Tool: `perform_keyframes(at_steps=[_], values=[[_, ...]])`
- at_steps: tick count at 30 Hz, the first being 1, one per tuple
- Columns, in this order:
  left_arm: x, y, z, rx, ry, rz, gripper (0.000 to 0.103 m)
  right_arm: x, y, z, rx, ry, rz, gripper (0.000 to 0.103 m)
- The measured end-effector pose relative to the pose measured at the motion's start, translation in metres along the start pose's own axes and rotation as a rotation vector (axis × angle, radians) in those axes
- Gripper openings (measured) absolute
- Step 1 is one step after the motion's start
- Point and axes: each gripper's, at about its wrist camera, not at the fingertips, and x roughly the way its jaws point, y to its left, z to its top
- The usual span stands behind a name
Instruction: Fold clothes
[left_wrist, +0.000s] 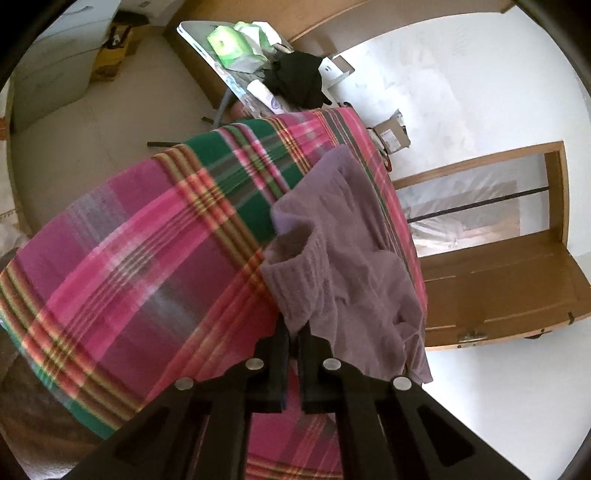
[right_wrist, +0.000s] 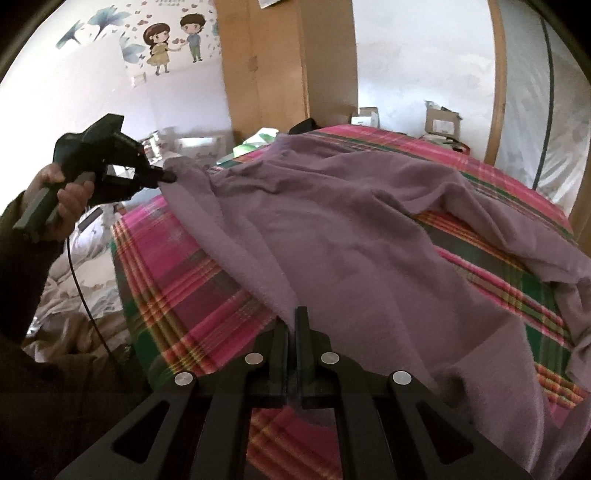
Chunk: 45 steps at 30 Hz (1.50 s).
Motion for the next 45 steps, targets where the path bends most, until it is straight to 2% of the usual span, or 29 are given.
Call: perform_keyframes(at_steps=[13, 24, 30, 33, 37, 42, 45], values=[[-0.012, 0.052, -0.015, -0.061, -0.003, -0.048, 0.003, -0.003, 0.031, -0.012, -0.096, 0.076, -0.004, 0.003], [-0.006, 0.066, -0.011, -0.072, 0.02, -0.045, 0.003, 0.006, 0.043, -0.02, -0.14, 0.154, 0.025, 0.003], [-0.008, 0.07, -0.012, -0.077, 0.021, -0.048, 0.003, 0.007, 0.041, -0.02, -0.131, 0.164, 0.035, 0.003], [-0.013, 0.067, -0.014, -0.064, 0.011, -0.039, 0.004, 0.006, 0.037, -0.02, -0.108, 0.164, 0.054, 0.007], [-0.026, 0.056, -0.019, -0.007, -0.024, -0.02, 0.007, -0.005, 0.032, -0.021, -0.08, 0.126, 0.058, 0.01], [-0.047, 0.027, -0.032, 0.114, -0.105, 0.011, 0.021, -0.038, 0.011, -0.022, -0.004, 0.027, -0.006, 0.023], [-0.044, 0.004, -0.038, 0.176, -0.091, 0.003, 0.022, -0.063, -0.007, -0.024, 0.052, -0.037, -0.049, 0.027]])
